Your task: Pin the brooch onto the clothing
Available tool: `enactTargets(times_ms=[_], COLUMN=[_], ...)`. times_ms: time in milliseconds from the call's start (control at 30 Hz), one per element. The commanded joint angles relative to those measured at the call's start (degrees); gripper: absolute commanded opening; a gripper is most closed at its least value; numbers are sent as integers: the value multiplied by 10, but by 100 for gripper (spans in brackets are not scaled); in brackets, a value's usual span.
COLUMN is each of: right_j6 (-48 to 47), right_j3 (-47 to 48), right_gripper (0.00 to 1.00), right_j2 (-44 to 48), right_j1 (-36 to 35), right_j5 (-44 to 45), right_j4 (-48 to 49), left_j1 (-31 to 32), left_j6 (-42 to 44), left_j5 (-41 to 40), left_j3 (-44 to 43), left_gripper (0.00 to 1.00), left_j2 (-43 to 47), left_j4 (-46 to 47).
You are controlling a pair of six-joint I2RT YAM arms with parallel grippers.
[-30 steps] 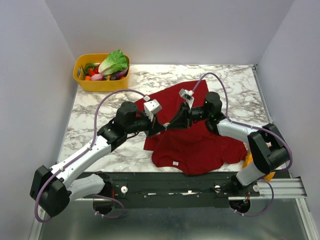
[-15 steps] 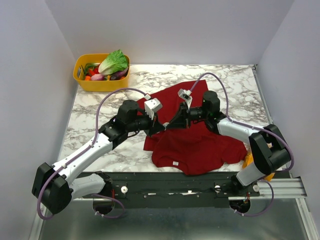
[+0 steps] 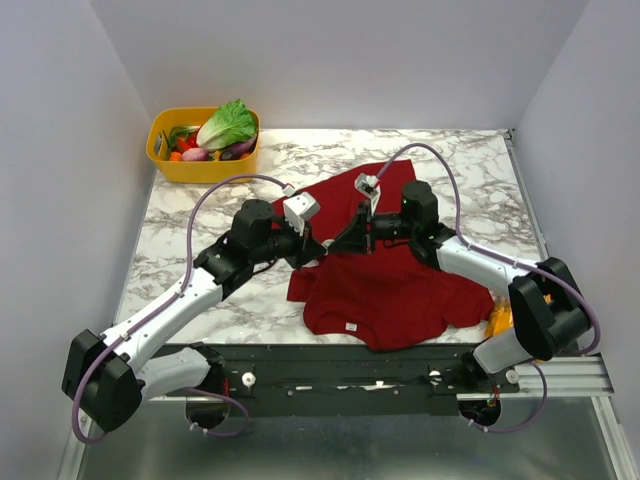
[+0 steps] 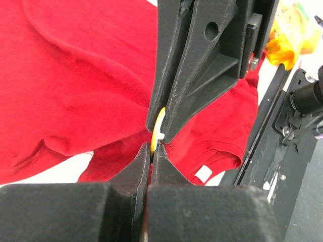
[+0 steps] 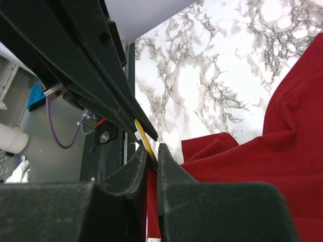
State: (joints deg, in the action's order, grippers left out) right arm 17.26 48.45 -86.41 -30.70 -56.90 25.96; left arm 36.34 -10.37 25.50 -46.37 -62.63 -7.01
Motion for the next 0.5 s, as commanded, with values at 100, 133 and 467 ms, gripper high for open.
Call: enactTargets(times_ms=[100,133,467], right_j6=[37,41,55], right_j3=[-6,-9,-39], right_gripper=[1,1,10], right_j2=[18,19,34], right_j1=[-3,-3,-3], right_j5=[159,162,156], right_j4=[0,6,61], left_j1=[14,13,14], left_j6=[-28,-30,-48], left_j5=[27,22,-24], left_j3=[19,22,60], left_gripper=[0,0,0], left_j2=[39,41,82], left_j4=[52,55,85])
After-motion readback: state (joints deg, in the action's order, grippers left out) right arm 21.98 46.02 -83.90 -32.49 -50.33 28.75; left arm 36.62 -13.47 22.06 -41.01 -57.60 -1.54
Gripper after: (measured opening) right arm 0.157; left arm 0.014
